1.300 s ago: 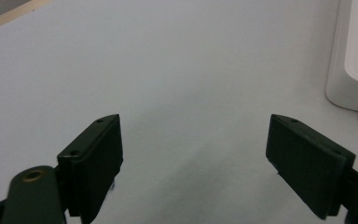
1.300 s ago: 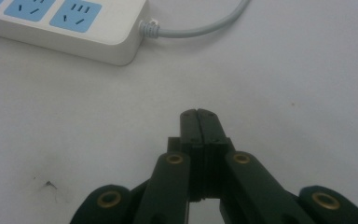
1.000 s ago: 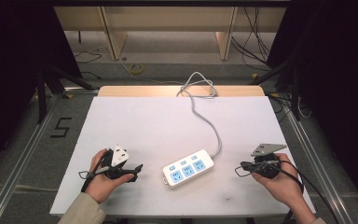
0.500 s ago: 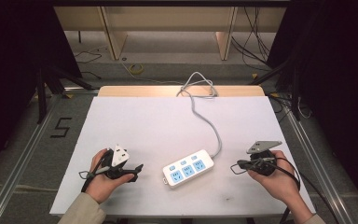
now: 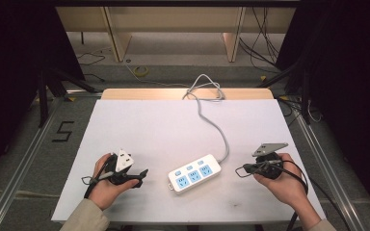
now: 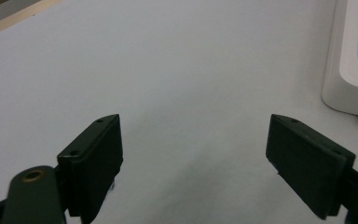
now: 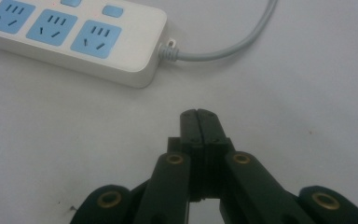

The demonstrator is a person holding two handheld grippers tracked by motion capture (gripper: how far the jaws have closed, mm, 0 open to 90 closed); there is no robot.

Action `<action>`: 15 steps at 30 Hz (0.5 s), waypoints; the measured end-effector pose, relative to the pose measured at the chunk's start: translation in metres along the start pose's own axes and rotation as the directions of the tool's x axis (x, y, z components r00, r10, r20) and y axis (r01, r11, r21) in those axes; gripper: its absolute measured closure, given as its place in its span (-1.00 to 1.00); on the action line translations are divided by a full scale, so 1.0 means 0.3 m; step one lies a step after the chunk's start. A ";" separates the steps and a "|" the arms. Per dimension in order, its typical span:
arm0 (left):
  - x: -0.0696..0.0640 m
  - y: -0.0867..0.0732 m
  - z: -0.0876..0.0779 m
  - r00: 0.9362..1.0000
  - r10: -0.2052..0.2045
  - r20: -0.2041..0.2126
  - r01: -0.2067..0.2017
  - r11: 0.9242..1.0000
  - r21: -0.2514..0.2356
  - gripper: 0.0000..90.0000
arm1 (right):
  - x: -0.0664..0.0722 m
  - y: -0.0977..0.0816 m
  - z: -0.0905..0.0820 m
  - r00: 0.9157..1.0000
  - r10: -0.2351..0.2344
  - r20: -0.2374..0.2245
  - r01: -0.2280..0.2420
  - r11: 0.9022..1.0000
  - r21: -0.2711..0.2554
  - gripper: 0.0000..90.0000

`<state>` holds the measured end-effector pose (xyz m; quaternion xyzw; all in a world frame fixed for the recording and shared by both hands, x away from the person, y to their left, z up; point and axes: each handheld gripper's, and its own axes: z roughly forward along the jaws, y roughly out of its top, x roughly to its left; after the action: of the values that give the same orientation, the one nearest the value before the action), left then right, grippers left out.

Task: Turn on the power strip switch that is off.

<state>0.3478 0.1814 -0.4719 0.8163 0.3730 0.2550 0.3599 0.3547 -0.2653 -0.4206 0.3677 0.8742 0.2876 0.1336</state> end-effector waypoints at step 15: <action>-0.001 0.002 0.001 1.000 0.007 0.000 -0.007 1.000 0.001 -0.59 | 0.011 0.023 0.007 1.000 -0.005 -0.009 0.005 1.000 0.009 1.00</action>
<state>0.3481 0.1808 -0.4715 0.8179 0.3701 0.2561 0.3585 0.3573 -0.2583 -0.4182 0.3647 0.8771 0.2847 0.1289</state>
